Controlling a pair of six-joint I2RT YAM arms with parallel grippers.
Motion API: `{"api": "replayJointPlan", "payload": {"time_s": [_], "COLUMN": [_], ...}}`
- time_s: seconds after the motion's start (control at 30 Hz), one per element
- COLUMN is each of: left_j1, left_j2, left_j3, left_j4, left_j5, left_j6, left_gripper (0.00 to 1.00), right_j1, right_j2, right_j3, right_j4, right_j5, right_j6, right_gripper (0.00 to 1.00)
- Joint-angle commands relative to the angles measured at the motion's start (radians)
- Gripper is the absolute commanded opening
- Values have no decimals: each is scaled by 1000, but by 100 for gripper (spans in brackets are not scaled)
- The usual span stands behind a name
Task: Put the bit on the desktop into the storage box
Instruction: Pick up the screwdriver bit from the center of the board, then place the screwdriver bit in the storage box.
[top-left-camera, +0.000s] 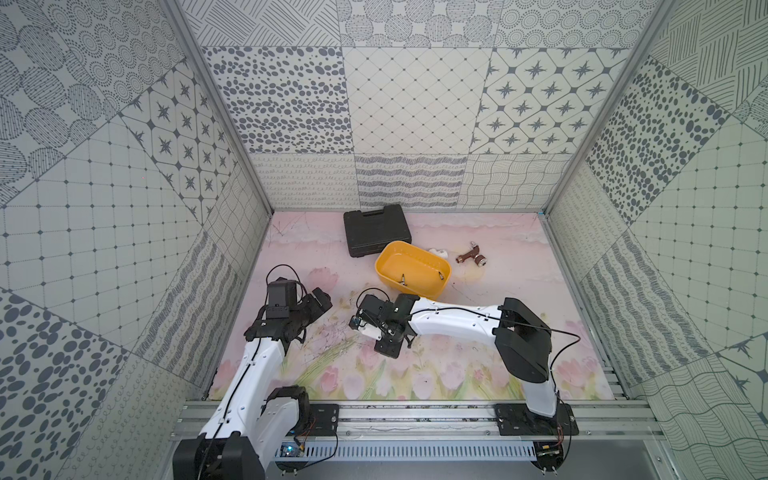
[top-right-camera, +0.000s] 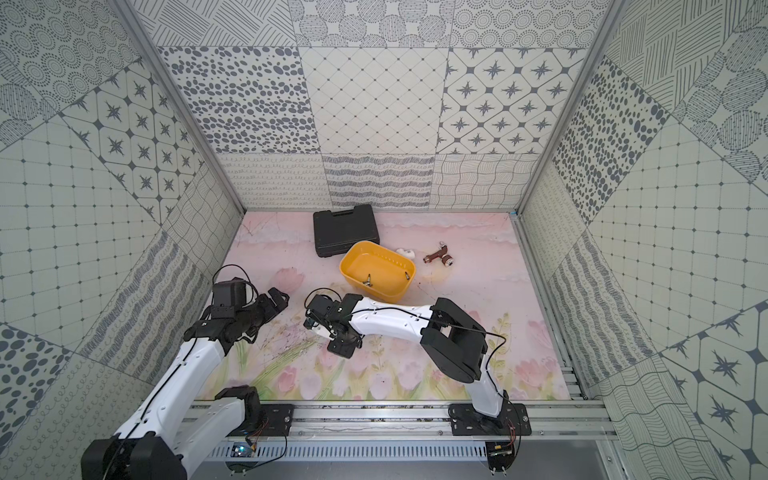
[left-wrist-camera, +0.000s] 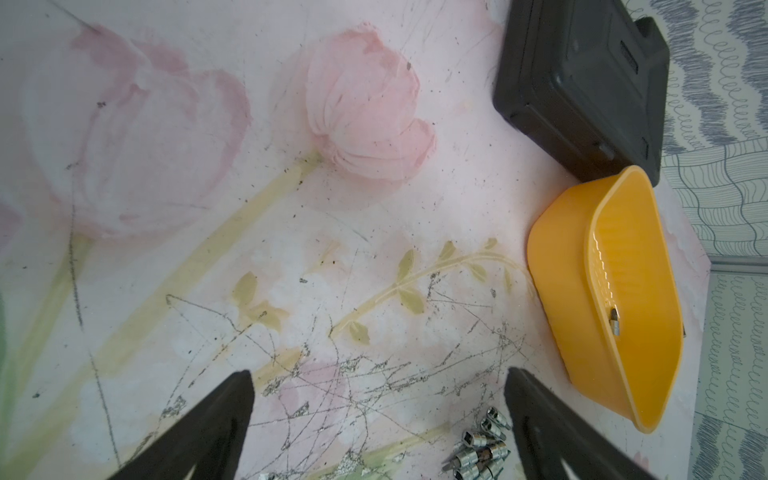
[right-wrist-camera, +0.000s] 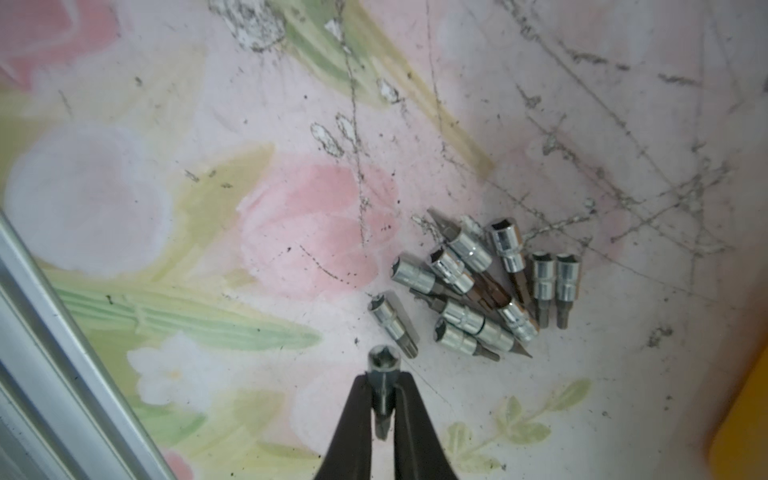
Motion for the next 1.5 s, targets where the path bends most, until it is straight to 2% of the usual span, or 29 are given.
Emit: {"api": "replayJointPlan", "payload": {"time_s": [0.0, 0.63, 0.93, 1.07, 1.17, 1.33, 1.47], "left_j1": [6, 7, 6, 4, -41, -218, -302], "left_j2": [-2, 3, 3, 9, 15, 42, 54], "left_j3": [17, 22, 25, 37, 57, 130, 166], "left_j4": [2, 9, 7, 6, -2, -111, -163], "left_j5": [21, 49, 94, 175, 223, 130, 76], "left_j6": [13, 17, 29, 55, 80, 144, 161], "left_gripper": [99, 99, 99, 99, 99, 99, 99], "right_j1": [-19, -90, -248, -344, -425, -526, -557], "right_j2": [-61, -141, -207, -217, -207, -167, -120], "right_j3": [9, -45, -37, -29, -23, -1, 32], "right_j4": [15, 66, 91, 108, 132, 170, 190], "right_j5": [-12, -66, -86, -53, -49, -71, -62], "right_j6": [24, 80, 162, 207, 258, 316, 342], "right_gripper": [10, 9, 9, 10, 10, 10, 11]}}
